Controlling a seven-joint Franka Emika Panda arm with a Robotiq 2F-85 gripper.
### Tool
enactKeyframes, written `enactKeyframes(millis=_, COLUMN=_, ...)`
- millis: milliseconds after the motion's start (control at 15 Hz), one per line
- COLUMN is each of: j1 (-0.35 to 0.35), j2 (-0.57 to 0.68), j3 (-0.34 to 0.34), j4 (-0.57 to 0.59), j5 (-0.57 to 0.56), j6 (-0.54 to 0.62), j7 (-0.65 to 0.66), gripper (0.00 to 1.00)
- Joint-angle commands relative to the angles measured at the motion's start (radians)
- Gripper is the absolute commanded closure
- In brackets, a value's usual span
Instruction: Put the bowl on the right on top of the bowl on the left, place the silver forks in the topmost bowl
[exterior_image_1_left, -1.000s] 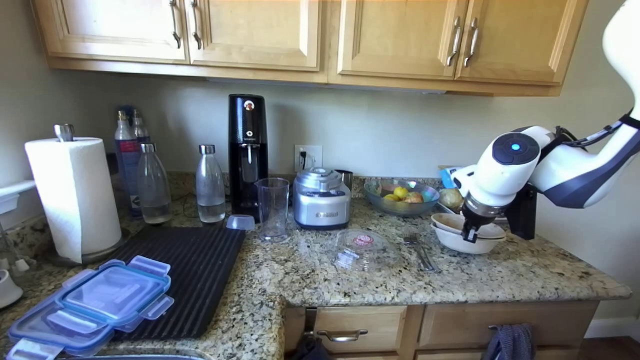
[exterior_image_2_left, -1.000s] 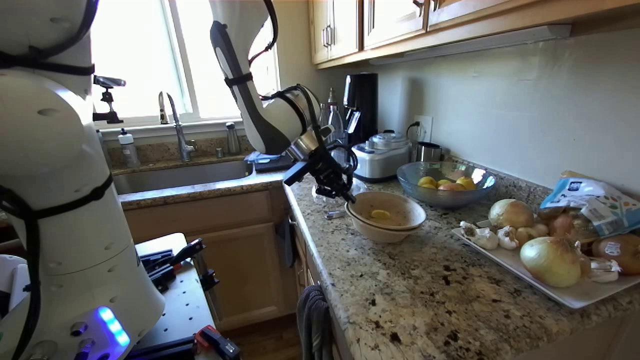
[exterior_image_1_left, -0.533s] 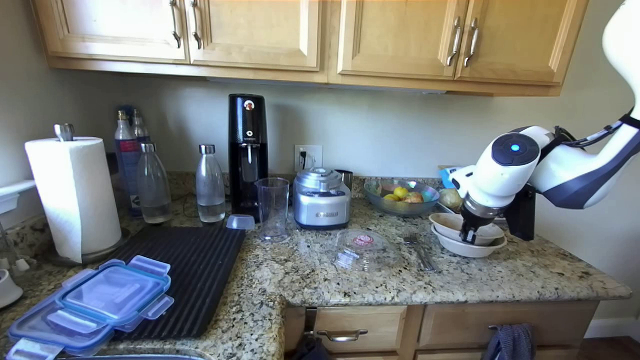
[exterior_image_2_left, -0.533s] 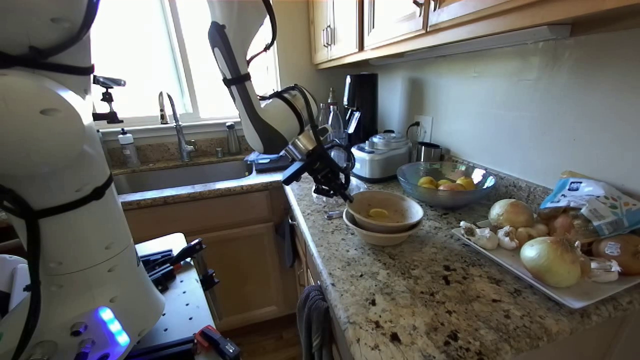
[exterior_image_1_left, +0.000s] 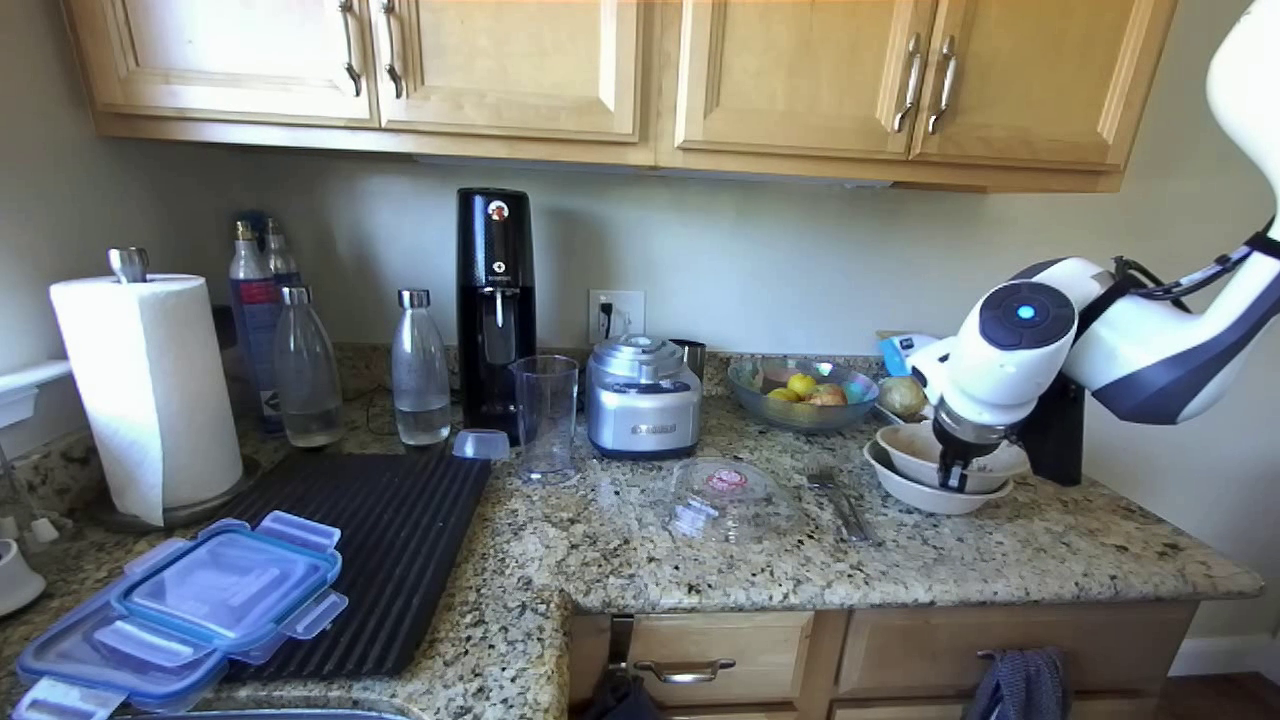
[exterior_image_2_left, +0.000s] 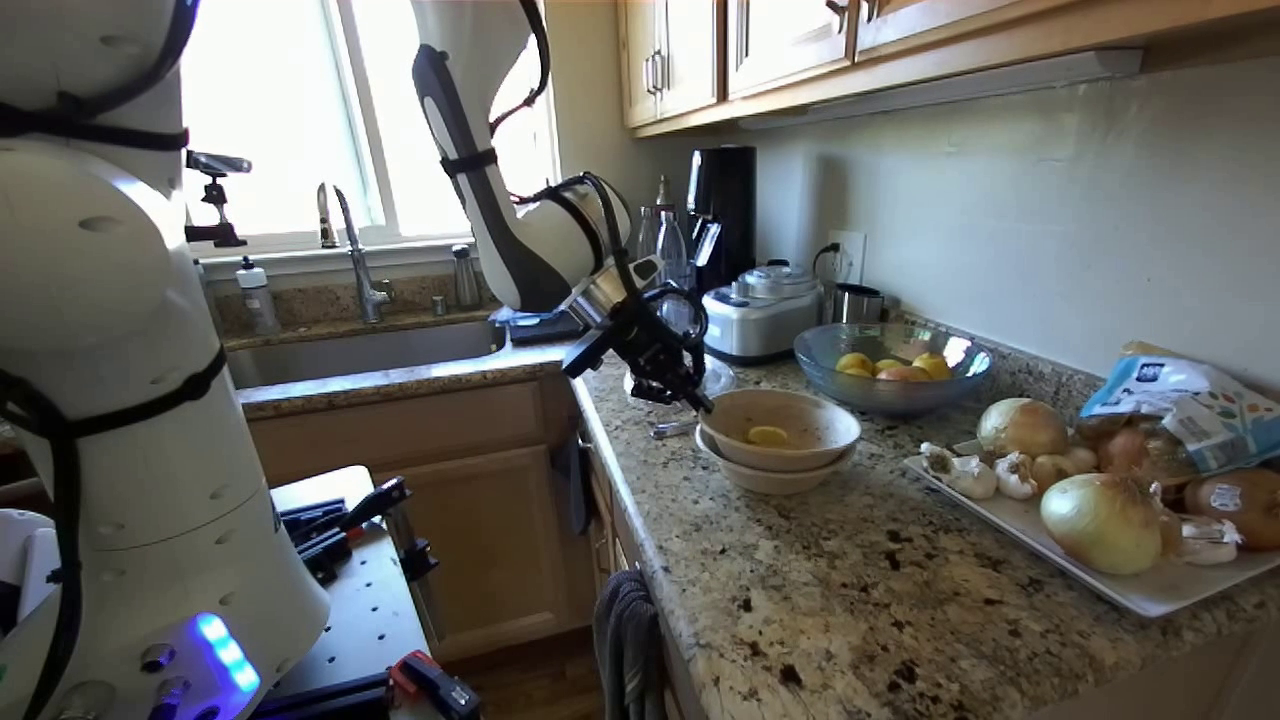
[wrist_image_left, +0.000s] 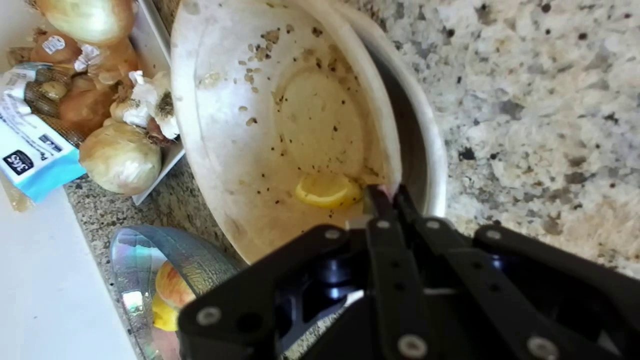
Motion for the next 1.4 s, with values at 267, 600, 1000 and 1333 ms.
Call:
enactKeyframes(millis=267, j1=-0.013, j2=-0.053, j3=0.037, j4=-0.042, j5=0.0, j6=-0.013, j7=0.018, gripper=0.95)
enactKeyframes(millis=600, j1=-0.02, j2=-0.052, j3=0.038, j4=-0.048, j5=0.036, j6=-0.007, j7=-0.012, gripper=0.58)
enactKeyframes(millis=1000, j1=-0.027, j2=-0.076, j3=0.033, j4=-0.056, j5=0.025, j6=0.006, j7=0.002, gripper=0.19)
enactKeyframes(millis=1333, j1=-0.045, j2=-0.128, j3=0.033, j4=-0.073, j5=0.038, j6=0.061, j7=-0.041, gripper=0.0)
